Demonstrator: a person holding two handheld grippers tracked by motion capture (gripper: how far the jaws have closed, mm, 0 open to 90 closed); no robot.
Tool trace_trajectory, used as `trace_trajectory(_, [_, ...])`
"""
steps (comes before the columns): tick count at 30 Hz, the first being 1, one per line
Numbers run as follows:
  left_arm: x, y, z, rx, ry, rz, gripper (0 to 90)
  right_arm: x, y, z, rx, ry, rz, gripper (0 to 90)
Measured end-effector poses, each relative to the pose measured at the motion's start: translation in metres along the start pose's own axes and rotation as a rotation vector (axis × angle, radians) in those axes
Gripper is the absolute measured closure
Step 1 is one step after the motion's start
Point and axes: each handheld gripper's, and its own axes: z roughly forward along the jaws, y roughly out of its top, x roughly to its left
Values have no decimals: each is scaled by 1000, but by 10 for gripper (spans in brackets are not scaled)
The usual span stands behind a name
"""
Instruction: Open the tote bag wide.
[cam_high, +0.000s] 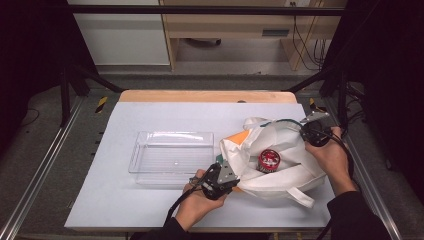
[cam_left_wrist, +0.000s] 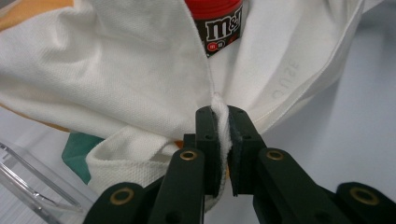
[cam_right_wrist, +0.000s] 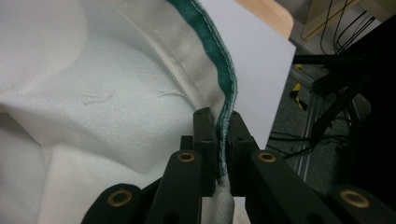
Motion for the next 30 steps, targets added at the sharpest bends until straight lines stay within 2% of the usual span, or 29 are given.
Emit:
trace_trajectory(2, [0,-2,2,2,-1,-3,842,4,-2,7,20,15,-6,866])
trace_trajectory(9, [0,-5,3,-3,-8,-9,843,10,-13,17,43,84,14,865])
trace_trajectory(16, [0,-5,3,-7,-9,-11,842,13,-14,19,44,76,19,854])
trace_trajectory(20, [0,-5,3,-7,-11,-11,836,11,-14,16,25,76,31,819])
trace_trajectory(22, [0,-4,2,-8,-3,-8,819,9,-13,9,-6,46,61,658])
trace_trajectory(23, [0,-3,1,-7,-3,-5,808,8,-12,5,-22,22,75,606])
trace_trajectory(25, [1,1,-1,-9,4,-8,758,7,-10,-5,-65,10,97,543])
trace_trajectory(28, [2,9,-8,-20,25,-12,647,8,-9,-23,-117,21,112,441])
trace_trajectory(30, [4,17,-14,-33,41,-14,569,9,-11,-36,-149,48,114,388])
